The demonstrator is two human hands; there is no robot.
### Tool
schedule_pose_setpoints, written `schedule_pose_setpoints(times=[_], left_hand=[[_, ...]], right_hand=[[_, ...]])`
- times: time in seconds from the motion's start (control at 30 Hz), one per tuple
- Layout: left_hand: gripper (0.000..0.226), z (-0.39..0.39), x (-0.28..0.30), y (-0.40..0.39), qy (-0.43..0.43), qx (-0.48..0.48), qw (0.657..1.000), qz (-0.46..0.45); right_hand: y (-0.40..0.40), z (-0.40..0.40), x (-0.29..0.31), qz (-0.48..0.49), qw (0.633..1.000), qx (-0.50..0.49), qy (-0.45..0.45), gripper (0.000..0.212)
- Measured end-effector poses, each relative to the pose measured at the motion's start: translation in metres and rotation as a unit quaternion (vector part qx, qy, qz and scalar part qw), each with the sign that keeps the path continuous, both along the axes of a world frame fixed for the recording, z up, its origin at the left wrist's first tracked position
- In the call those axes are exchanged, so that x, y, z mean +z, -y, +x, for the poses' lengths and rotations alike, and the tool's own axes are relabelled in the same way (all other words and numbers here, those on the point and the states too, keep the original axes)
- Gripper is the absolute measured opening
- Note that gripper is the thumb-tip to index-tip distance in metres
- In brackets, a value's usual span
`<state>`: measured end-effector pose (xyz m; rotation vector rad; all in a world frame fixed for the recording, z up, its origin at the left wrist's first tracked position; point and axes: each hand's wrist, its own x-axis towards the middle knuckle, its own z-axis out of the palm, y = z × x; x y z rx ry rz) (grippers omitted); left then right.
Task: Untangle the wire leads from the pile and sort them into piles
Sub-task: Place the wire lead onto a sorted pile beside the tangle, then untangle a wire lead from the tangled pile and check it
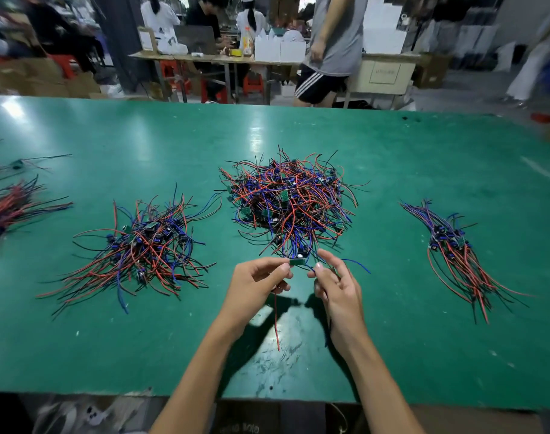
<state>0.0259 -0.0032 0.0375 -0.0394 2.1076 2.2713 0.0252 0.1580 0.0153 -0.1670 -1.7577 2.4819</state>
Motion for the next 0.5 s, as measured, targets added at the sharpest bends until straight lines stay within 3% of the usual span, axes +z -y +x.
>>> schedule_pose_setpoints(times=[0.2, 0.4, 0.5], left_hand=[[0.016, 0.003, 0.01, 0.009, 0.018, -0.044, 0.999, 0.023], [0.023, 0.005, 0.017, 0.014, -0.108, 0.003, 0.984, -0.142], [0.04, 0.008, 0.021, 0.017, -0.178, 0.032, 0.961, -0.207]], right_hand=[[-0.003, 0.003, 0.004, -0.065, 0.997, 0.027, 0.028, 0.025], [-0.007, 0.008, 0.016, -0.113, 0.989, 0.084, 0.047, 0.039], [-0.009, 0.007, 0.016, -0.121, 0.987, 0.099, 0.046, 0.038]])
